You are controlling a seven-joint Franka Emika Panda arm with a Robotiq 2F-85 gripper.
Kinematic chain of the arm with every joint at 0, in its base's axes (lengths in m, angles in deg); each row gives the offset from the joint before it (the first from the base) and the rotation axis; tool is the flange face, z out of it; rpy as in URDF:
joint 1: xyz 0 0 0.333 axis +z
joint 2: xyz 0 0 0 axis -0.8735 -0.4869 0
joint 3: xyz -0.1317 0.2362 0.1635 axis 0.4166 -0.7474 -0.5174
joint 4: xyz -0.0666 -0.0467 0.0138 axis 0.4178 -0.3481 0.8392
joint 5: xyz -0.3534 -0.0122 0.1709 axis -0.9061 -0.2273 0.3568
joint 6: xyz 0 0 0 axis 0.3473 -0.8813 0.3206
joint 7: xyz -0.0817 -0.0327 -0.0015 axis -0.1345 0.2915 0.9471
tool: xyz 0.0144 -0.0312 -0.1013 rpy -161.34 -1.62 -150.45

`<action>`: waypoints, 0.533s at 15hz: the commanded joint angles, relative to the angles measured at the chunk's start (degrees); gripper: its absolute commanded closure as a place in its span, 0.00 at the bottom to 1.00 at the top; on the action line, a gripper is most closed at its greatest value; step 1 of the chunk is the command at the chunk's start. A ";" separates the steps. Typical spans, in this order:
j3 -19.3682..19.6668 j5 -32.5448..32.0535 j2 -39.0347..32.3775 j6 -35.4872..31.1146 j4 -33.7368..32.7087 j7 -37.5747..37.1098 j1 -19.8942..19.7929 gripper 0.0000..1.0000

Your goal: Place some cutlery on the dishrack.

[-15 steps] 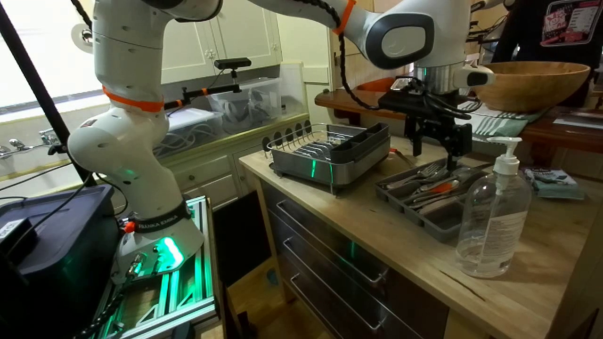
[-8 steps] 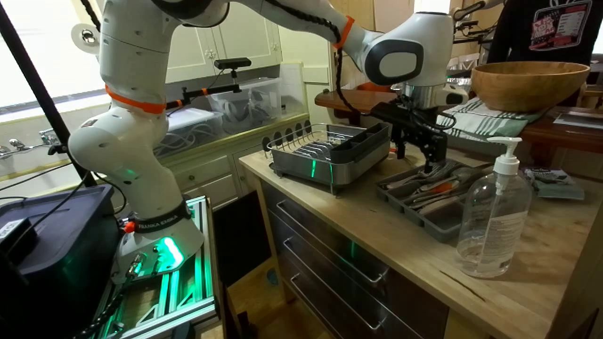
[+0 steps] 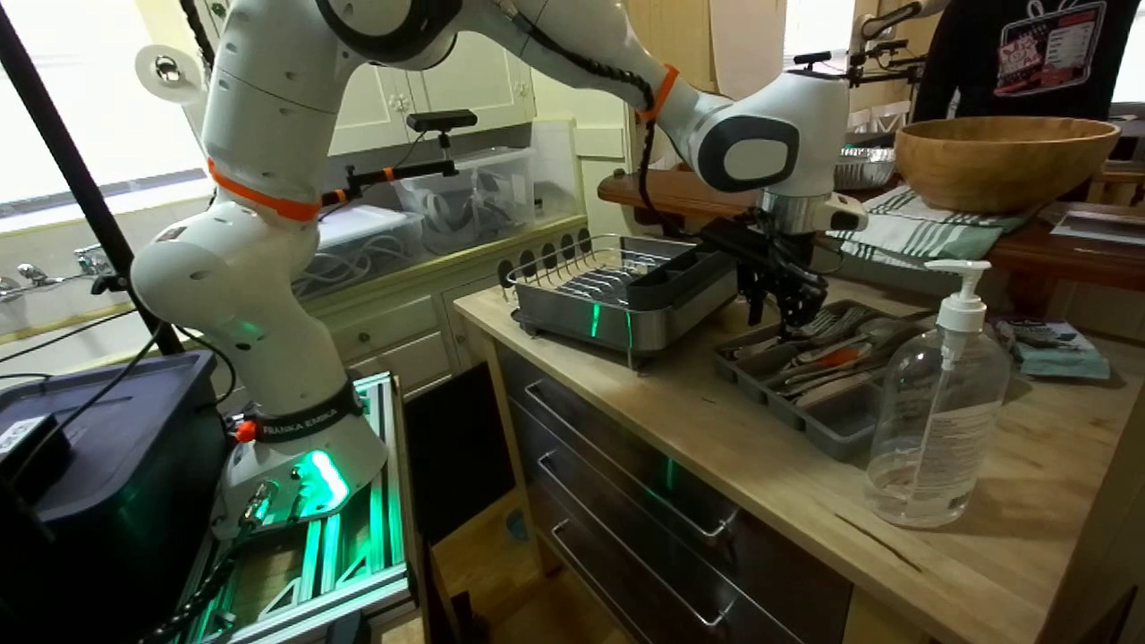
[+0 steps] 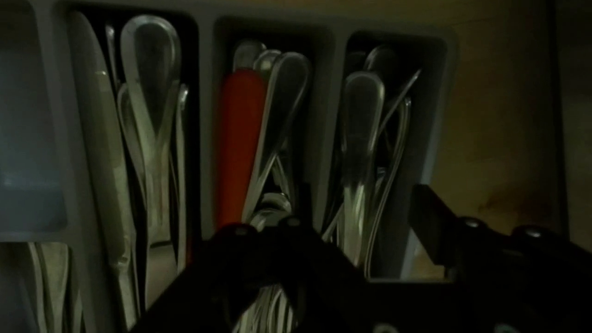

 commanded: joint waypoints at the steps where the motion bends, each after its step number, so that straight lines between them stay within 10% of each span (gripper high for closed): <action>1: -0.46 0.04 -3.19 0.01 -3.97 -1.41 0.04 0.42; 8: -0.28 -1.81 -7.65 0.35 -11.26 -2.99 1.13 0.40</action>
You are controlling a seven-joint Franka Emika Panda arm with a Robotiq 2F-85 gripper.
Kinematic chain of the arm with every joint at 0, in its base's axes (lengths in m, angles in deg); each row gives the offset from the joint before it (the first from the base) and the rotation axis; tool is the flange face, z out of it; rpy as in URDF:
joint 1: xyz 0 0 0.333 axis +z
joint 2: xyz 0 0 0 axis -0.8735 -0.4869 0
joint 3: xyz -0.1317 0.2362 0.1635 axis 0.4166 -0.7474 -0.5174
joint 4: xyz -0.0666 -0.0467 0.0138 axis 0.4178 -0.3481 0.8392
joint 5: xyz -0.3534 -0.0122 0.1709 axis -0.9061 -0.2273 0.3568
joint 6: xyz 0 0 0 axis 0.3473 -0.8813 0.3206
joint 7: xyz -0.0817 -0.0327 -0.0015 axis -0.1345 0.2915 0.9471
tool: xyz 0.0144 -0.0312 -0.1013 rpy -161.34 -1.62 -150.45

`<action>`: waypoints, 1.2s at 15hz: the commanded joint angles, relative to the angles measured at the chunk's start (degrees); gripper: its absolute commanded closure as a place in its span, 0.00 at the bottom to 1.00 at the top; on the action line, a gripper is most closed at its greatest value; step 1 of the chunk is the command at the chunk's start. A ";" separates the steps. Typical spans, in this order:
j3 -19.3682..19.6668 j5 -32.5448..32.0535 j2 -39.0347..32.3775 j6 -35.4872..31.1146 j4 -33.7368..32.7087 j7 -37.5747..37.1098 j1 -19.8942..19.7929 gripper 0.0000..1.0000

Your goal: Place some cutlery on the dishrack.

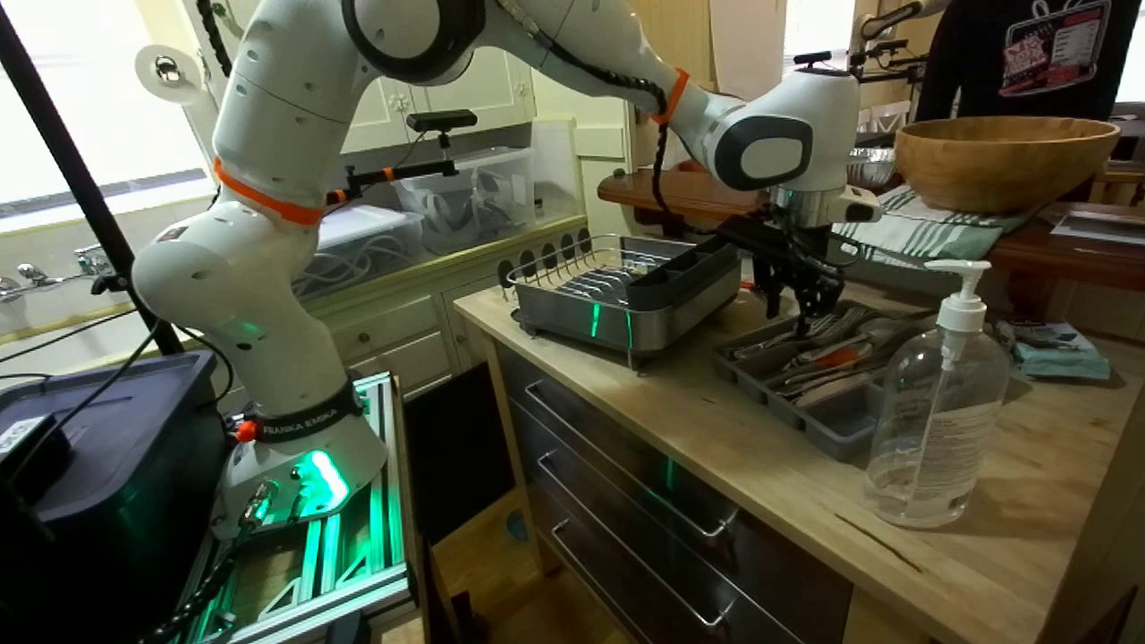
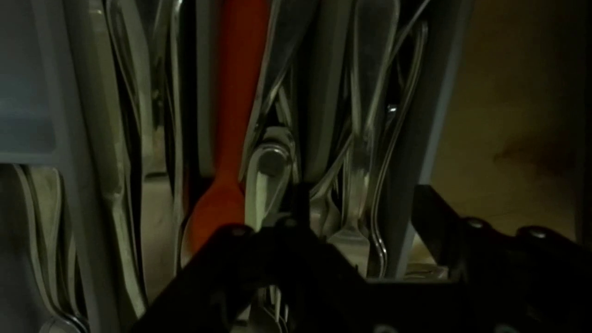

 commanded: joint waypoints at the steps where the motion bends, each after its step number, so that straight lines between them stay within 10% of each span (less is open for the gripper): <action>1: 0.19 -1.29 -3.79 0.80 -4.95 -2.46 0.44 0.41; 14: -0.18 -1.23 -7.03 -0.67 -6.28 -4.90 0.62 0.31; 18: -0.29 -2.76 -8.30 -0.14 -8.50 -4.73 1.47 0.45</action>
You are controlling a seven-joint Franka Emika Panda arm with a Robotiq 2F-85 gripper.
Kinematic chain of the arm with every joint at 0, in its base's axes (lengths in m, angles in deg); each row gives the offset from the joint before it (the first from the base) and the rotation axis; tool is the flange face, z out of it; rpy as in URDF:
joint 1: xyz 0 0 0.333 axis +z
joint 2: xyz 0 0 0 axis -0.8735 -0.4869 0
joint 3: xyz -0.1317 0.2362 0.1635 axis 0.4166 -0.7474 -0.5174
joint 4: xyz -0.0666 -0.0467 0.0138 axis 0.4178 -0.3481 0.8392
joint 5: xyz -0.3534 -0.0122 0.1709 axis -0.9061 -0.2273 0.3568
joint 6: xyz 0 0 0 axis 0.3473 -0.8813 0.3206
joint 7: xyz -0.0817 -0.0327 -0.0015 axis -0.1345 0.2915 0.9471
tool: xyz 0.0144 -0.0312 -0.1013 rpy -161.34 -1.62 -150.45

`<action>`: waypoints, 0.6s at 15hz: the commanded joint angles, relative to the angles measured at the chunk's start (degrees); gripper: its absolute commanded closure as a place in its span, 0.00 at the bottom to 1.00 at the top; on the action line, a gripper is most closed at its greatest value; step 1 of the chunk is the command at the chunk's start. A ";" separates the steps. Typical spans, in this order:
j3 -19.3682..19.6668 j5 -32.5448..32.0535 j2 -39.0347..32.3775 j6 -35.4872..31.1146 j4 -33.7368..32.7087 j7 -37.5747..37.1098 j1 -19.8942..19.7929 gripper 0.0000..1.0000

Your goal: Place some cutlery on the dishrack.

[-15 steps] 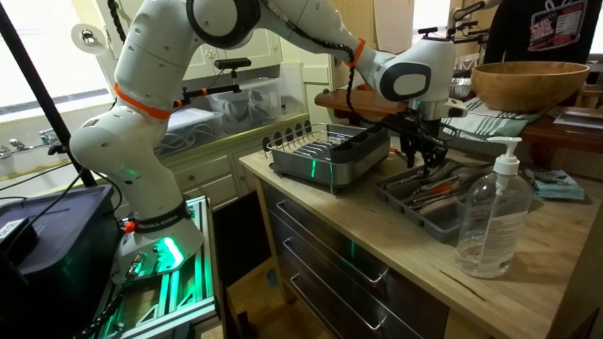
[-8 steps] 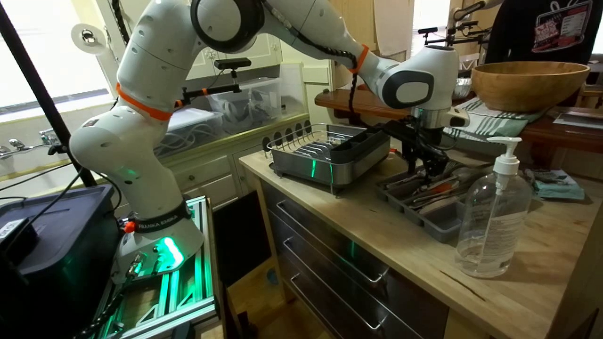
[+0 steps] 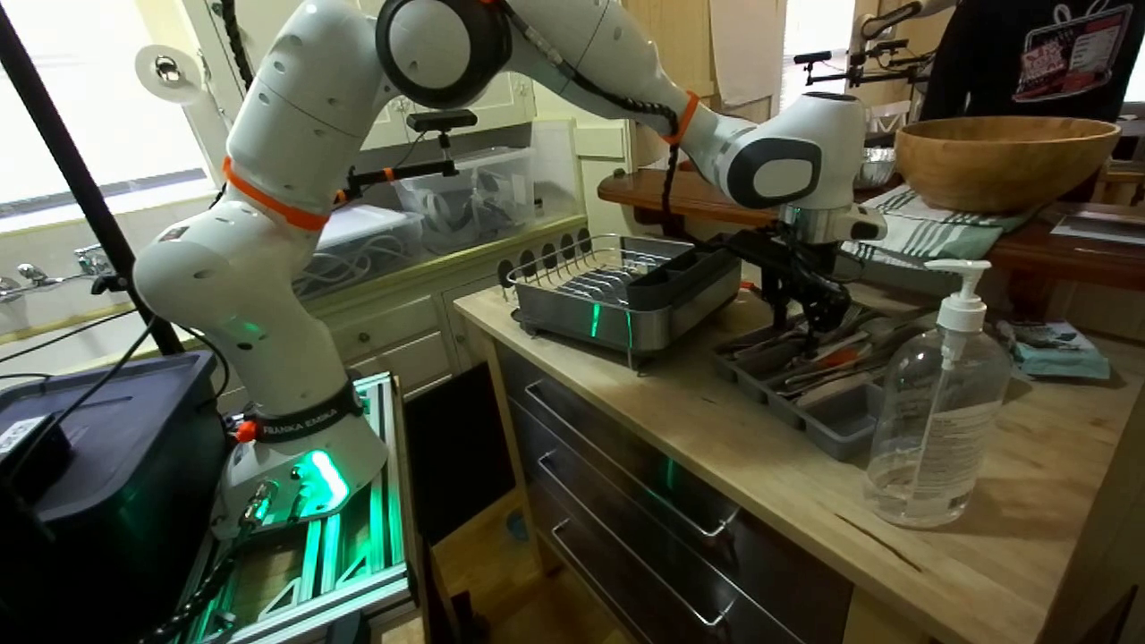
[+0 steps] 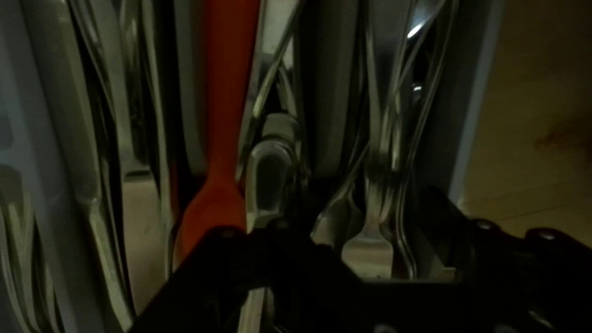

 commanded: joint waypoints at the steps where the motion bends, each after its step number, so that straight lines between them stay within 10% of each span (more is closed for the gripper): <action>1: -0.30 -1.77 -2.84 0.10 -3.46 -0.83 0.72 0.51; 9: -0.06 -3.89 -4.65 3.31 -6.25 -0.81 0.97 0.94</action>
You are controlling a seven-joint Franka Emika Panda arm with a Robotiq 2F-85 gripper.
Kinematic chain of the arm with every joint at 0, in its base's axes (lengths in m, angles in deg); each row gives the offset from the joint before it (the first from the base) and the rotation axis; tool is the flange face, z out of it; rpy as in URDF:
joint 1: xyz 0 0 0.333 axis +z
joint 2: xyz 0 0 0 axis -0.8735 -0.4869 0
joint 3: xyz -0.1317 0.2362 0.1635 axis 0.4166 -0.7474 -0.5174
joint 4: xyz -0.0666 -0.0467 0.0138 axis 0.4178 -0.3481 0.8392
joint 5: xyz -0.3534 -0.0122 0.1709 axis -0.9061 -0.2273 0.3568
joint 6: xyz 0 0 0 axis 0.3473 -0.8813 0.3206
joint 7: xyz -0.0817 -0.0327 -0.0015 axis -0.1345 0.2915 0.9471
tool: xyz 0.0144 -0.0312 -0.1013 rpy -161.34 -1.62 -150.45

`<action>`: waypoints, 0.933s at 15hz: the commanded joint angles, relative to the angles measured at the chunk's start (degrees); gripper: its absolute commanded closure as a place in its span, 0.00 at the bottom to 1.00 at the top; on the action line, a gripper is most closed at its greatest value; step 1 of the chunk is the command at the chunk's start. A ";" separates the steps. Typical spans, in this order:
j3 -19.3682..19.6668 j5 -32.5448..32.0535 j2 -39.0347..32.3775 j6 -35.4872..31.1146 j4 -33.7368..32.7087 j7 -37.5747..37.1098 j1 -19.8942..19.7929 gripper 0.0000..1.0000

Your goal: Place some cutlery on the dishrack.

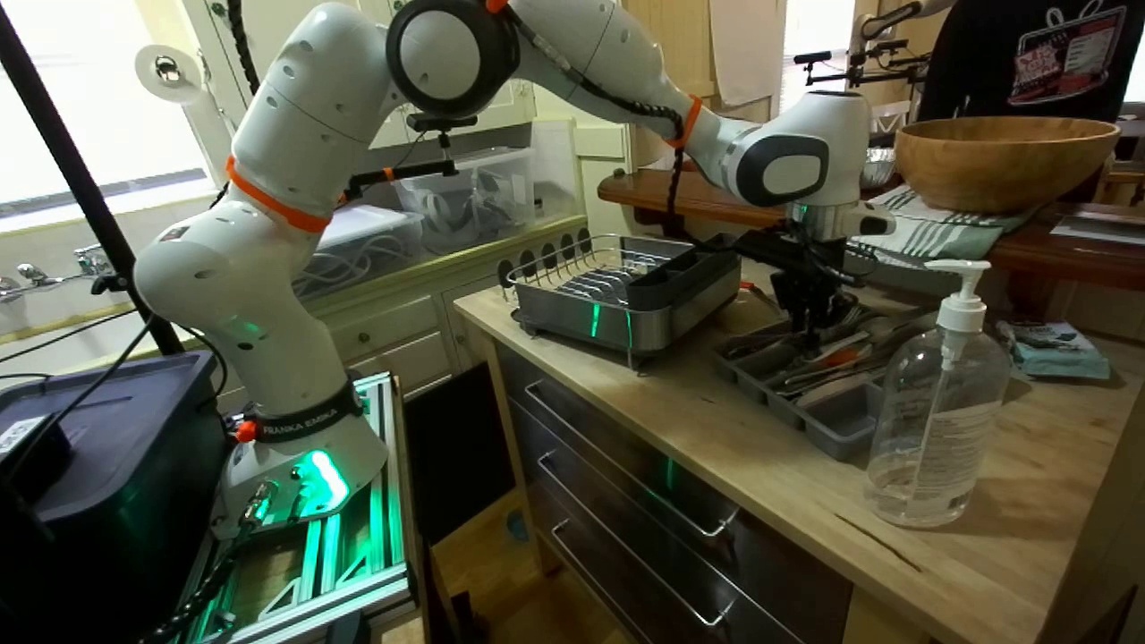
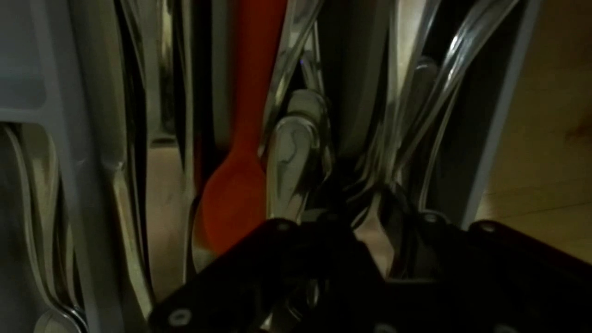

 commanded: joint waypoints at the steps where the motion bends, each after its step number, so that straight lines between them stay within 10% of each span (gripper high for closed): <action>1: -0.30 -1.30 -2.77 3.06 -2.98 -0.74 0.76 0.94; 14: -2.45 0.47 11.77 2.33 8.91 8.13 -1.79 0.97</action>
